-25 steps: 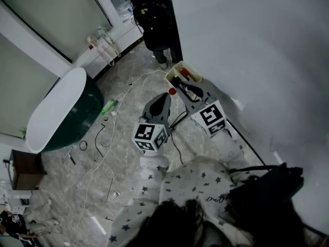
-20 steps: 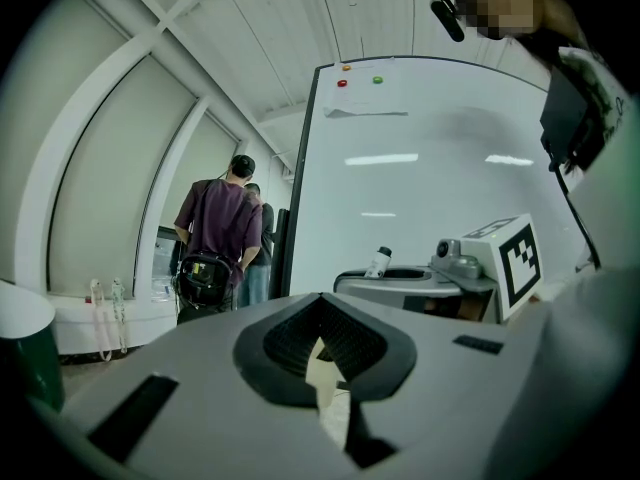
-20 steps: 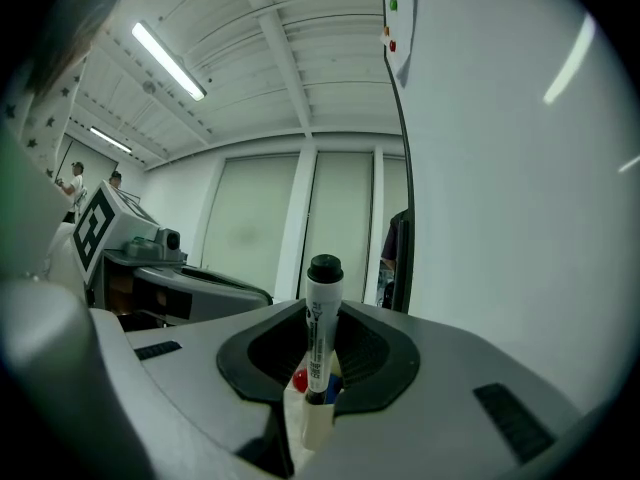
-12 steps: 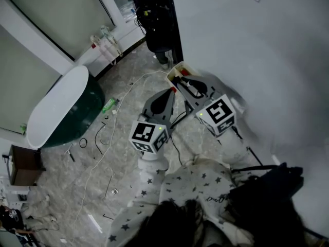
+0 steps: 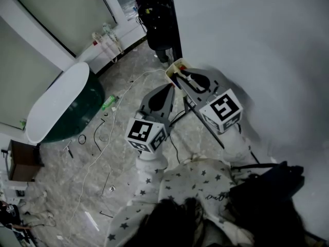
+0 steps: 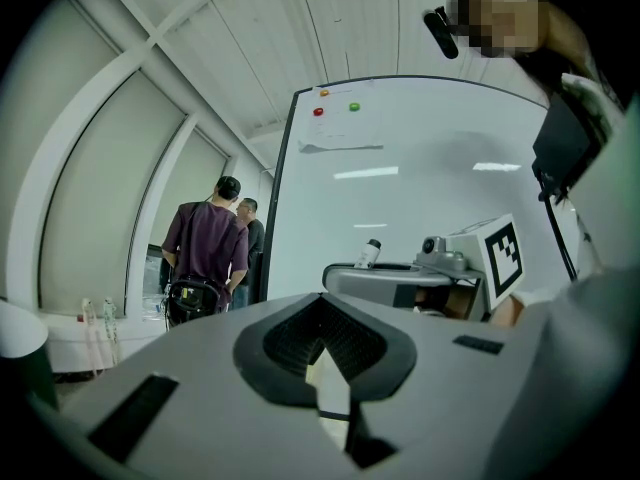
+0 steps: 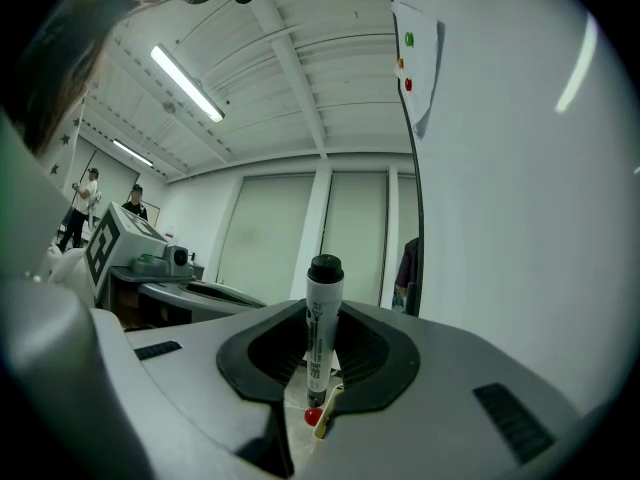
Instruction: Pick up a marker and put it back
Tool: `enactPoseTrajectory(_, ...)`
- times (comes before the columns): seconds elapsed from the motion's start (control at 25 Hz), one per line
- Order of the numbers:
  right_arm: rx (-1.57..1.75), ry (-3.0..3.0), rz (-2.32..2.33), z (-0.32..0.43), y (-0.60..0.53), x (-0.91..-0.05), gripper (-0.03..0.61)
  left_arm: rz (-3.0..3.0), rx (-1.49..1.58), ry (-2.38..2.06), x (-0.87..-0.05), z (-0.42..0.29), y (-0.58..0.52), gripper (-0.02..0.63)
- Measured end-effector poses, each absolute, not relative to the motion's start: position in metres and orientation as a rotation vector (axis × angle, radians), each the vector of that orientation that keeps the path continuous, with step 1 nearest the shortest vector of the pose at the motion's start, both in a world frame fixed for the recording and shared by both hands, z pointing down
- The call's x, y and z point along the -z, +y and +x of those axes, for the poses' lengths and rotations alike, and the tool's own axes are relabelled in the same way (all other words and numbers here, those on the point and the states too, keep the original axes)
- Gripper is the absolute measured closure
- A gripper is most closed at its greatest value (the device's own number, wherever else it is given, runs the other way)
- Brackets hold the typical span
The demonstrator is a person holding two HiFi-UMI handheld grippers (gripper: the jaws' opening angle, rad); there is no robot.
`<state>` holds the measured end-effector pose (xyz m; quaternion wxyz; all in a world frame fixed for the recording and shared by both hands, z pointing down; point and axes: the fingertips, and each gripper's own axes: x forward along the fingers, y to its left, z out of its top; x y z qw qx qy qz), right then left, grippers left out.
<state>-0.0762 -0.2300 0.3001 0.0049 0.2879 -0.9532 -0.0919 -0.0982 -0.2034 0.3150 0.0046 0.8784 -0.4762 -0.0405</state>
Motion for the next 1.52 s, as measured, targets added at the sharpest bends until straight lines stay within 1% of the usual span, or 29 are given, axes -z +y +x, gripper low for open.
enactPoseTrajectory(1.12, 0.279, -2.993, 0.876, -0.077, -0.238, -0.307, 0.509, 2.776, 0.109, -1.523, -0.314, -0.096, -0.207, 0.614)
enactPoseTrajectory(1.52, 0.209, -2.937, 0.876, -0.09, -0.26, -0.348, 0.509, 2.739, 0.109, -1.562, -0.342, -0.108, -0.225, 0.614)
